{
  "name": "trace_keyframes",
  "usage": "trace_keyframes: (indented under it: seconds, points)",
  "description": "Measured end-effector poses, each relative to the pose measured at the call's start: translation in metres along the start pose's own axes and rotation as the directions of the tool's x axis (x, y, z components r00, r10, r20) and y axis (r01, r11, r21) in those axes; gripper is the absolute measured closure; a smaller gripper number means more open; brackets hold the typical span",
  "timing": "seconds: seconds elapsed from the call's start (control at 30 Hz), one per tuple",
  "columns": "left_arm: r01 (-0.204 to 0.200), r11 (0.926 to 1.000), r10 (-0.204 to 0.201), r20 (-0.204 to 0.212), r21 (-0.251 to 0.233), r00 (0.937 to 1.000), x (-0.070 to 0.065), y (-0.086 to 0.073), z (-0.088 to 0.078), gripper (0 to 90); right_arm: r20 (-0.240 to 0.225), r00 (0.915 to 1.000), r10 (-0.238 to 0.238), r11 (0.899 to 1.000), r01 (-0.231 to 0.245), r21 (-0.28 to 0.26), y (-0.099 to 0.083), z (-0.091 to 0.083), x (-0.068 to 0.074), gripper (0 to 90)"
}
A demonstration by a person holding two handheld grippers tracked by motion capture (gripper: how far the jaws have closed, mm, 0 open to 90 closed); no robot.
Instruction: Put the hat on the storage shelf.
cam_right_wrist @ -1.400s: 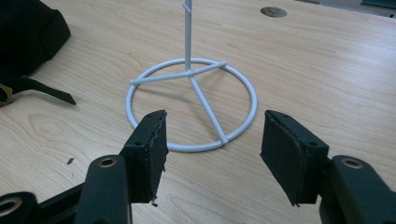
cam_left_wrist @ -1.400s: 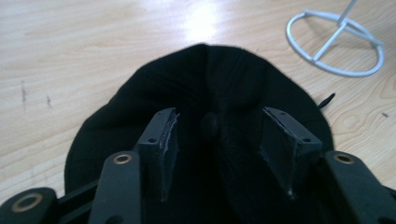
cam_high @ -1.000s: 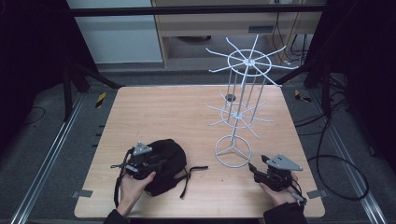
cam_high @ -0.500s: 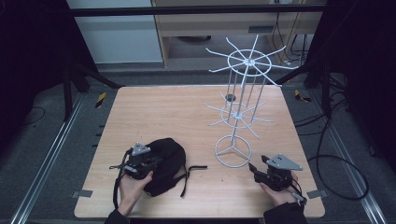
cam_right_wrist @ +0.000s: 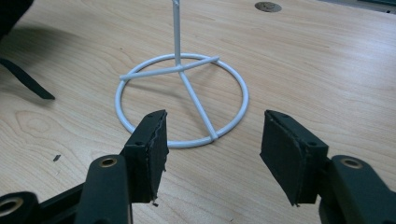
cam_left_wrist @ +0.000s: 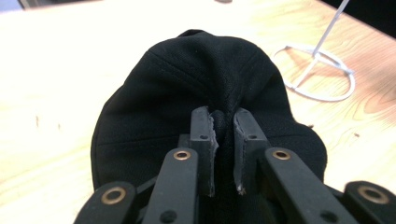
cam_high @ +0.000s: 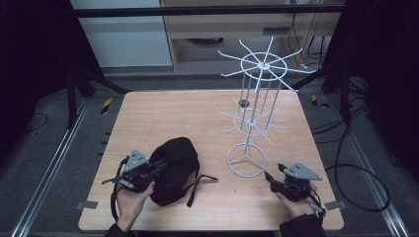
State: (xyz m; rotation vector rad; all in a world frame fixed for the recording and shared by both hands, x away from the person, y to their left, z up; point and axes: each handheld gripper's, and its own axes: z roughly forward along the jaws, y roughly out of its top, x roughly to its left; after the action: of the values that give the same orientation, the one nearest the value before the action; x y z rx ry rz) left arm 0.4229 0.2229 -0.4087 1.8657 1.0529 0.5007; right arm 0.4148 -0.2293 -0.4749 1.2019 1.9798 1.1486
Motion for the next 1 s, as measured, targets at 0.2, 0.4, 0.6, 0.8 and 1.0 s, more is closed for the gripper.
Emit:
trace_keyframes:
  seconds: [0.2, 0.4, 0.6, 0.8, 1.0]
  points:
    - [0.002, 0.9965, -0.001, 0.012, -0.084, 0.9999, -0.001, 0.011, -0.019, 80.3, 0.003, 1.0, -0.001, 1.0, 0.001, -0.003, 0.0, -0.001, 0.0, 41.0]
    - [0.008, 0.9802, -0.001, 0.032, -0.198, 0.9995, -0.001, 0.025, -0.044, 80.3, 0.007, 1.0, 0.0, 1.0, 0.0, -0.003, 0.0, -0.001, -0.001, 41.0]
    - [-0.015, 0.9597, 0.03, 0.048, -0.281, 0.9984, -0.006, 0.039, -0.062, 80.3, 0.019, 0.9998, -0.004, 1.0, 0.004, -0.001, -0.001, -0.001, -0.002, 41.1]
    - [-0.016, 0.9384, 0.046, 0.08, -0.345, 0.9957, -0.01, 0.054, -0.073, 80.3, 0.022, 0.9997, -0.001, 1.0, 0.001, -0.006, -0.001, -0.001, -0.002, 41.1]
    - [-0.021, 0.9149, 0.062, 0.089, -0.403, 0.9941, -0.011, 0.068, -0.081, 80.3, 0.024, 0.9997, -0.004, 1.0, 0.004, -0.005, -0.001, -0.001, -0.002, 41.1]
